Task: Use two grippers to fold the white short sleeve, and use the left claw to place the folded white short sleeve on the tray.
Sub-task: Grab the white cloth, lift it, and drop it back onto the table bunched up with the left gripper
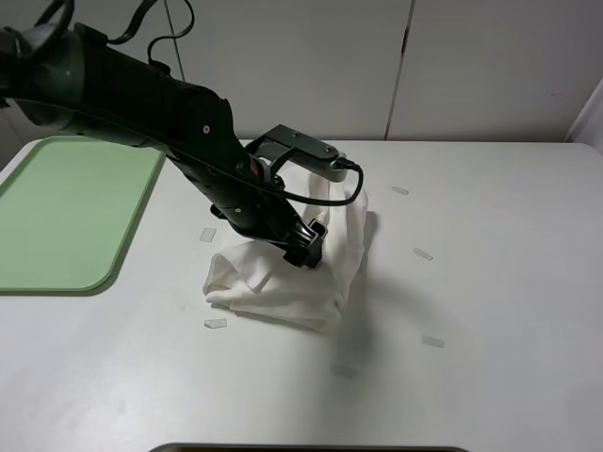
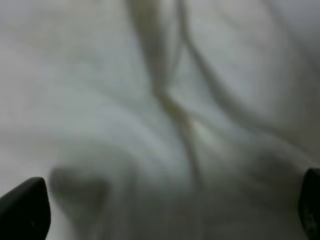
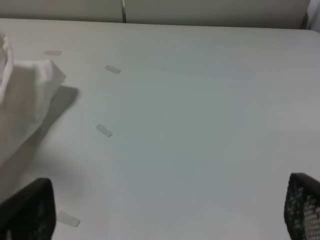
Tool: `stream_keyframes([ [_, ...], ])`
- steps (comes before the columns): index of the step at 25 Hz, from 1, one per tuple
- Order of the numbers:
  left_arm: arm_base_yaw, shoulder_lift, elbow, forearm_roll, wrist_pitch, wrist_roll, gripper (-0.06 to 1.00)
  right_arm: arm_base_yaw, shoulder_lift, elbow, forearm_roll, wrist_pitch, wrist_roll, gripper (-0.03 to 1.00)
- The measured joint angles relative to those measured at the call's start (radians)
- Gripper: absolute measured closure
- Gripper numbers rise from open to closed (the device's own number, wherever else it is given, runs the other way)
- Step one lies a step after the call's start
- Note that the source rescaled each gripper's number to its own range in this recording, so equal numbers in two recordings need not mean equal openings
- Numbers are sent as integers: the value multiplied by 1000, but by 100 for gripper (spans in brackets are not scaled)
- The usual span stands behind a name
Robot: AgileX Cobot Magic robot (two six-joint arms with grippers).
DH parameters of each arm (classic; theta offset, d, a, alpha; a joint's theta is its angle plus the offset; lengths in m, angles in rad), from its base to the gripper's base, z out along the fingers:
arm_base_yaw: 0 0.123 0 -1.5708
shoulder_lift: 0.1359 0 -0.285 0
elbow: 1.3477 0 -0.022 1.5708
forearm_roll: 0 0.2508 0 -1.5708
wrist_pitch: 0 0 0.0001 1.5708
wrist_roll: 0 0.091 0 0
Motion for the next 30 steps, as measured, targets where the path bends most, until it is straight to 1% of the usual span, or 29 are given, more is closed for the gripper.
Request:
stream_keyframes([
  [6,-88,13,0,0,-84,0,-5,0,0,0,0,0,0,-3],
  [7,-88,13,0,0,-84,0,-5,0,0,0,0,0,0,-3],
  [10,-120,41,0,-1,-129,0,-5,0,0,0,0,0,0,-3],
  [11,-143,65,0,-5,-149,0,-5,0,0,0,0,0,0,-3],
  [16,-175,105,0,-12,-178,0,-5,0,0,0,0,0,0,-3],
  [17,-184,115,0,-13,-187,0,-5,0,0,0,0,-1,0,-3],
  [18,-209,135,0,-14,-210,0,-5,0,0,0,0,-1,0,-3],
  [20,-224,147,0,-15,-223,0,-5,0,0,0,0,-1,0,-3],
  [26,-232,152,-9,-18,-223,0,-4,0,0,0,0,-1,0,-3],
  [27,-232,151,-43,-18,-182,0,-4,0,0,0,0,-1,0,-3],
  [28,-232,151,-43,-18,-182,0,-4,0,0,0,0,-1,0,-3],
  [30,-233,138,-94,-18,-114,0,-4,0,0,0,0,-1,0,-3],
])
